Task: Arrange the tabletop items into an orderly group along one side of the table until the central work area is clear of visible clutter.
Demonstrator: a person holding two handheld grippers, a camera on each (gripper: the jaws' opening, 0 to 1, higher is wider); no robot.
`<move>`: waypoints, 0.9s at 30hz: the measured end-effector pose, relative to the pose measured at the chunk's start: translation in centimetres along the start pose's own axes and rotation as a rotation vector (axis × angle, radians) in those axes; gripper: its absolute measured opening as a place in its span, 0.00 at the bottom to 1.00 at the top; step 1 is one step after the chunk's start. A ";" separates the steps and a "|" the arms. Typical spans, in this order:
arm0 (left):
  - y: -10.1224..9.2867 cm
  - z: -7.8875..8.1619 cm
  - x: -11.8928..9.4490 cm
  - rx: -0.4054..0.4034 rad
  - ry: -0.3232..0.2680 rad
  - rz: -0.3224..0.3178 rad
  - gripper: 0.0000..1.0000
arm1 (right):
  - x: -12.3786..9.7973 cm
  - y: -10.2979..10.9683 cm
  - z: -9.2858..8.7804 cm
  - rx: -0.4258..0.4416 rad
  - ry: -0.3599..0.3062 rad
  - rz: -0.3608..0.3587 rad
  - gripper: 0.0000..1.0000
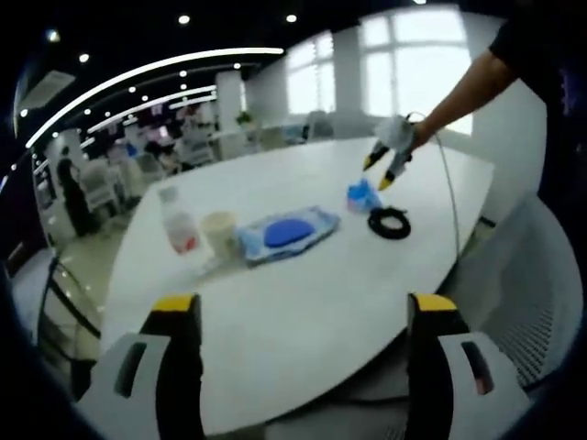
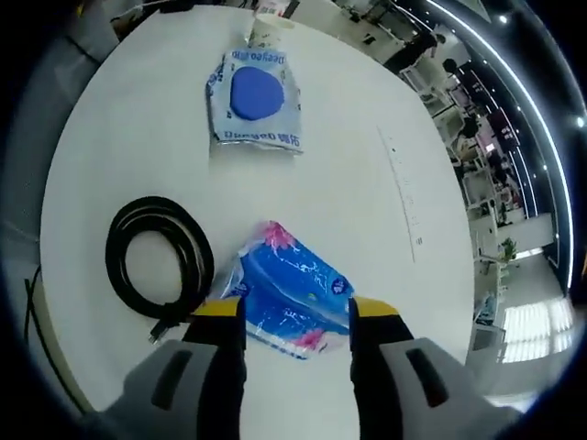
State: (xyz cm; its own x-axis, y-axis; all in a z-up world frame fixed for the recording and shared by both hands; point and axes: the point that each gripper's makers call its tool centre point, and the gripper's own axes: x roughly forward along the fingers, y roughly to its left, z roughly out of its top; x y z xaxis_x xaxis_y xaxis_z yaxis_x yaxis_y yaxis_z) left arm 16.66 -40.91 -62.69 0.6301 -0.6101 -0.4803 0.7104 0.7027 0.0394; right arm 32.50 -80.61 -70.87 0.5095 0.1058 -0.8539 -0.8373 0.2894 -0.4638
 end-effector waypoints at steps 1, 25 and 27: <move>-0.1 -0.1 0.1 -0.003 0.006 -0.004 0.93 | 0.2 -0.1 0.0 -0.007 0.002 0.003 0.43; 0.4 -0.8 0.2 -0.029 0.049 0.016 0.93 | 4.4 0.7 -1.5 -0.137 0.119 0.104 0.02; 0.6 -0.8 0.2 -0.034 0.048 0.019 0.93 | 4.4 0.7 -1.3 -0.131 0.110 0.102 0.00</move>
State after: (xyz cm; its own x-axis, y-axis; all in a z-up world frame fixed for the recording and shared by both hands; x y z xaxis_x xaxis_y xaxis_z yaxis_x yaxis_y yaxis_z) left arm 16.91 -40.31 -63.46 0.6269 -0.5790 -0.5212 0.6871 0.7263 0.0196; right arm 33.92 -81.21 -75.25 0.4023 0.0219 -0.9153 -0.9057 0.1556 -0.3944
